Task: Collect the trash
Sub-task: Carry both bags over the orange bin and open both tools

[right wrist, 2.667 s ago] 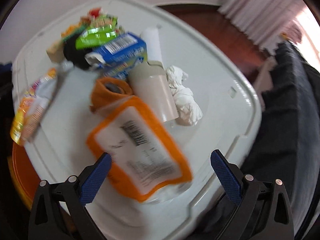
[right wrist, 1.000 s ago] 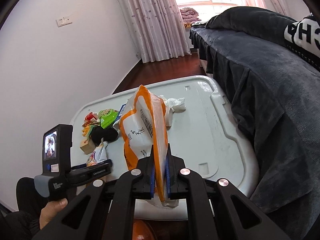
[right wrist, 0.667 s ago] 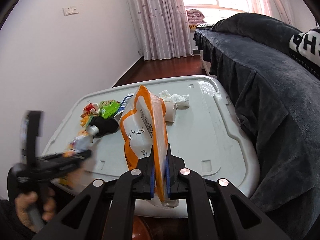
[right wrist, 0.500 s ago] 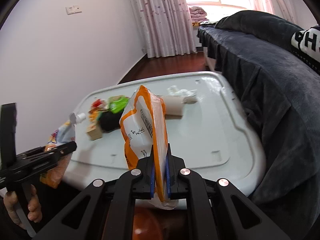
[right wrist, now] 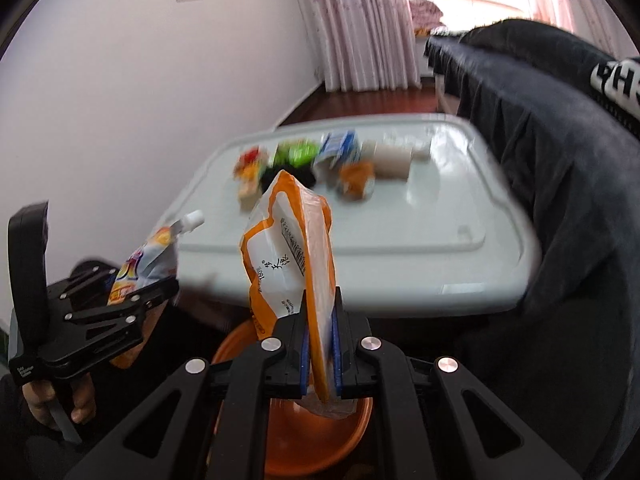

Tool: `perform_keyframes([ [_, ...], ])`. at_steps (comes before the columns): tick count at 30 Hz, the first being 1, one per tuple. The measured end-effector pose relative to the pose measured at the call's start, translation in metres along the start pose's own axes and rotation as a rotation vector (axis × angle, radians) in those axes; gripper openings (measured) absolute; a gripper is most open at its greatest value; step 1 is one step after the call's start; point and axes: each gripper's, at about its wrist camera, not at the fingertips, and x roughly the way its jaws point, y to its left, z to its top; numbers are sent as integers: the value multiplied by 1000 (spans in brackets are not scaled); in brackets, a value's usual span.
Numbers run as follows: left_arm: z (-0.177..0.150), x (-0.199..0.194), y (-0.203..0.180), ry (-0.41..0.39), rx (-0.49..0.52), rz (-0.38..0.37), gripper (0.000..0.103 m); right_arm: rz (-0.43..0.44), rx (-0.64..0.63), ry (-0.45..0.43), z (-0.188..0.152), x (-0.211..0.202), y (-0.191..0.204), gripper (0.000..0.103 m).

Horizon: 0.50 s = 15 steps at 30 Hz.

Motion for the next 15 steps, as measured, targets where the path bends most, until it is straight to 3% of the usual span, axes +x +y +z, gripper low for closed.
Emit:
perform_keyframes([
  [15, -40, 56, -3, 305, -48, -44, 42, -31, -48, 245, -32, 54, 17, 9],
])
